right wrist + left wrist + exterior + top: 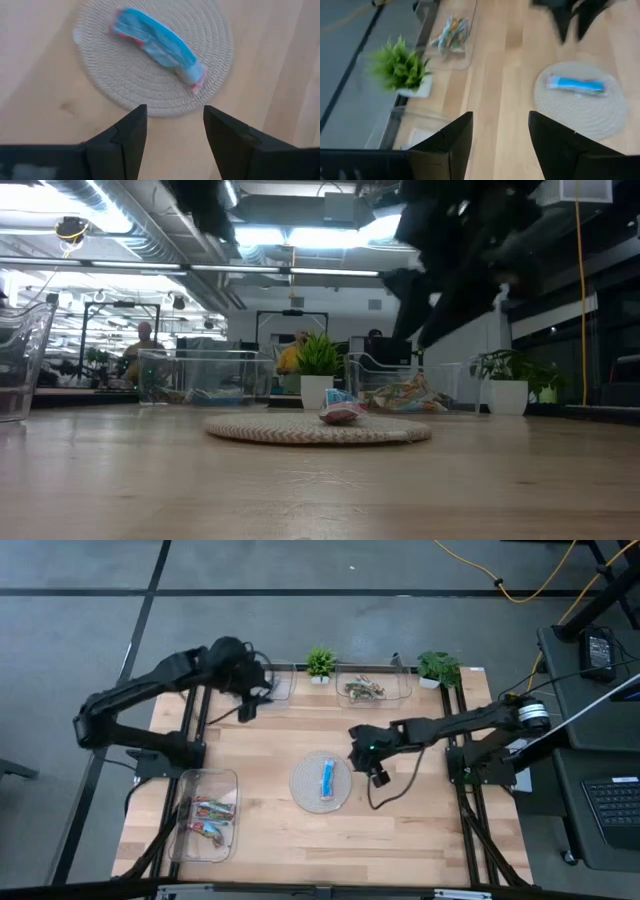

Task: Pick and place Granola Bars by type
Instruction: Put the red granola bar into the bottom transparent bin

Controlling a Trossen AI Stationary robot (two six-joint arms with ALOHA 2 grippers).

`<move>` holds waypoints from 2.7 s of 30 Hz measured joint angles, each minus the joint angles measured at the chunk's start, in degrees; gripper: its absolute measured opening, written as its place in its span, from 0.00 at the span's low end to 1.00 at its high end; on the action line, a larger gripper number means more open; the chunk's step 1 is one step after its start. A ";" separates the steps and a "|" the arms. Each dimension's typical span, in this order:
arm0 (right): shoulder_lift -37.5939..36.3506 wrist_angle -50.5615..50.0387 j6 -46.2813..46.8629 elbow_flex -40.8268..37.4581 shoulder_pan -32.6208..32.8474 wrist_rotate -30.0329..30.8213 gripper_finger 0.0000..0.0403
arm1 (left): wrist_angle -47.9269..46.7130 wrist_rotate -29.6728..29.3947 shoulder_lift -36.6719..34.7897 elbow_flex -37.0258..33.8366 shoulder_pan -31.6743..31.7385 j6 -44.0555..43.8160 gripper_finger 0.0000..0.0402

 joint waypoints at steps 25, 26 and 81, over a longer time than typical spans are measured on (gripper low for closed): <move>20.90 -2.21 -8.57 14.72 0.13 -2.32 0.77 | 0.41 -13.21 -3.05 -0.02 -17.67 -7.65 0.46; 21.36 -2.08 -9.24 15.02 0.13 -2.29 0.77 | 0.43 -13.21 -3.04 -0.02 -17.67 -7.63 0.46; -2.39 -4.70 6.27 23.89 -7.79 -2.23 0.13 | 27.87 -12.60 -2.62 -15.64 -18.65 2.45 0.46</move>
